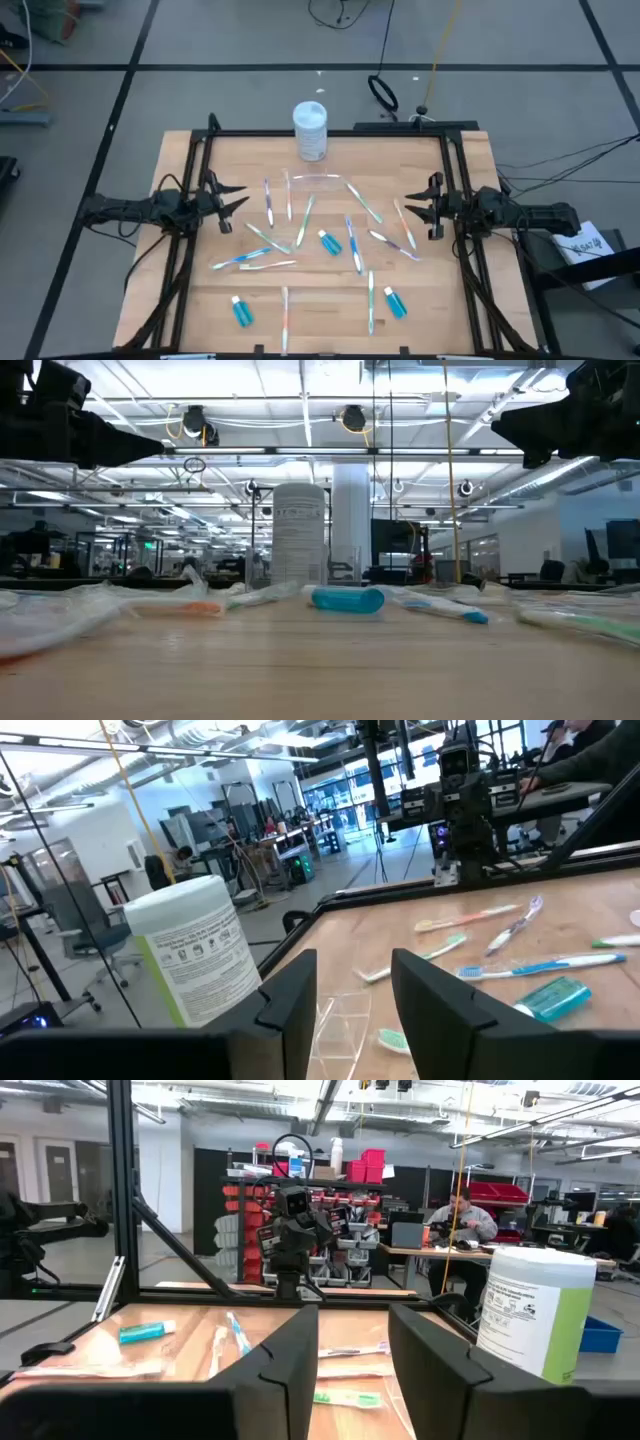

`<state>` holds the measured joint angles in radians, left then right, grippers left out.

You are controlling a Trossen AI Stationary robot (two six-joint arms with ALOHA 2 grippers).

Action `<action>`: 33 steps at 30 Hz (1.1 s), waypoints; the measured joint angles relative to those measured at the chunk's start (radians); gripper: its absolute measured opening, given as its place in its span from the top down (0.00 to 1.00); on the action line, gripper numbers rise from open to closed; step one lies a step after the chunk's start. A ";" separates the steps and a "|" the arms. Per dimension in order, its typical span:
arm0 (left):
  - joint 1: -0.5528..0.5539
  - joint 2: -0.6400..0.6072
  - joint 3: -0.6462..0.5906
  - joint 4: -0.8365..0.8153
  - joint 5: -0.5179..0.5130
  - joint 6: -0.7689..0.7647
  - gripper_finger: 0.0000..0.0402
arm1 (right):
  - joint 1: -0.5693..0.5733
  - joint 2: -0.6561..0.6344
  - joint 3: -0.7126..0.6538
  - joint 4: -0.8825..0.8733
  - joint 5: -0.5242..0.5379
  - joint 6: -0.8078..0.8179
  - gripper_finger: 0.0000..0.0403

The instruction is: Pick & Place toothbrushing station

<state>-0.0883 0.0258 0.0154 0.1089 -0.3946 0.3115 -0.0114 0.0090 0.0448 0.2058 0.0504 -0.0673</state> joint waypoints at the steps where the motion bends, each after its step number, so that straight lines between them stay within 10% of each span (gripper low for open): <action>1: 0.000 0.000 0.000 0.000 0.000 0.000 0.66 | 0.000 0.000 0.000 0.000 0.000 0.000 0.71; 13: 0.000 0.000 0.000 0.009 0.000 -0.030 0.66 | 0.000 0.000 0.000 0.000 0.000 0.000 0.71; 22: 0.000 0.000 0.000 0.163 0.000 -0.339 0.66 | 0.000 0.000 0.000 0.000 0.000 0.000 0.71; 33: 0.000 0.000 0.000 0.211 0.000 -0.269 0.66 | 0.000 0.000 0.000 -0.001 0.000 -0.001 0.71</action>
<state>-0.0883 0.0257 0.0151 0.3196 -0.3950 0.0427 -0.0115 0.0092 0.0450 0.2049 0.0504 -0.0687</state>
